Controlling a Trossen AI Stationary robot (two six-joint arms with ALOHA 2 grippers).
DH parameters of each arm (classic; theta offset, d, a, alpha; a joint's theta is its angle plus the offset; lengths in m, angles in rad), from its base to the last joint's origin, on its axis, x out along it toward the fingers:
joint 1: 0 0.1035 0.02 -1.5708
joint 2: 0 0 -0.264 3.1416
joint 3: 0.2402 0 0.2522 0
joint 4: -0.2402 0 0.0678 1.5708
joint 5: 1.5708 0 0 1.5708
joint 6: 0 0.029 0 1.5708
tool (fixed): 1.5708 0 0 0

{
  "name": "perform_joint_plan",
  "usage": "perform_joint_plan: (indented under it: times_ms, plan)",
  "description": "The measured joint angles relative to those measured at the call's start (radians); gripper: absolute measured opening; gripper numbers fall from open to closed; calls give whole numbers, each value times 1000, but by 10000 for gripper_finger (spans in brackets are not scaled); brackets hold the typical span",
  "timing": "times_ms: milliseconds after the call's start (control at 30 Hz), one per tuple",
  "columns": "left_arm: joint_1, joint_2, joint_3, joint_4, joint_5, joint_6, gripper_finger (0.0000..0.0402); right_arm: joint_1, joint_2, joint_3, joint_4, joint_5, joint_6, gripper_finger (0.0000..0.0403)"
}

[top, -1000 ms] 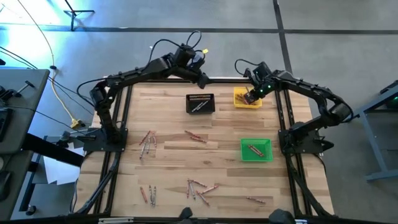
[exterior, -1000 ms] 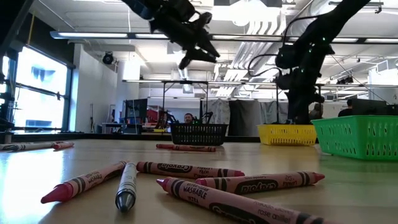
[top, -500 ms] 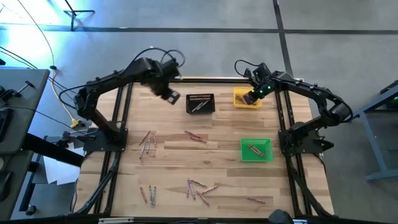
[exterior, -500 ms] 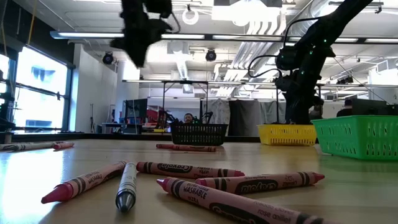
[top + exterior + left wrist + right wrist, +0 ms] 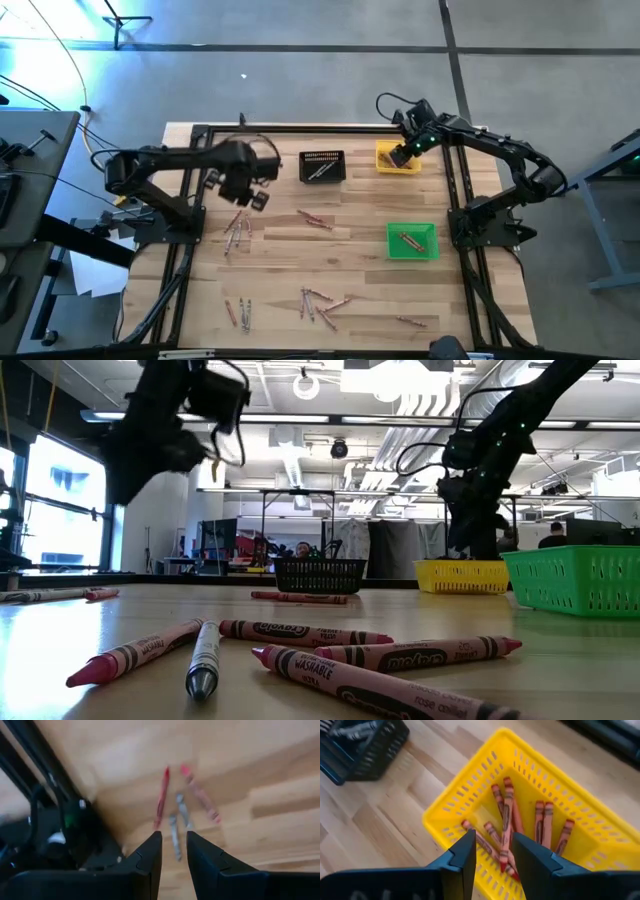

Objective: Sort crayons
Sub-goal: Put the red crayon into the yellow basket

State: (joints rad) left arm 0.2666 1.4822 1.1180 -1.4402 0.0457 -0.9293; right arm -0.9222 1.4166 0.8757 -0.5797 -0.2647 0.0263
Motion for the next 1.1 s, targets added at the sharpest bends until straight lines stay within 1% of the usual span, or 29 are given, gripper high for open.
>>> perform_joint_plan:
  times_ms: [133,333,633,733,933,1000,1100]
  plan:
    - [-52,0,-111,61,41,-13,76,0,0,0,23,-32,59,114]
    - [-83,0,-260,231,46,-30,76,8,0,0,24,-129,158,114]
    - [-85,0,-440,445,34,-43,76,85,0,0,25,-153,209,114]
    - [-85,-3,-476,512,36,-50,76,118,0,0,25,-153,240,114]
    - [-85,-4,-501,541,31,-74,74,187,0,0,25,-153,265,114]
    - [-85,-3,-501,543,30,-75,63,204,0,0,26,-152,265,114]
    - [-85,-4,-501,543,28,-87,28,223,0,0,35,-151,285,114]
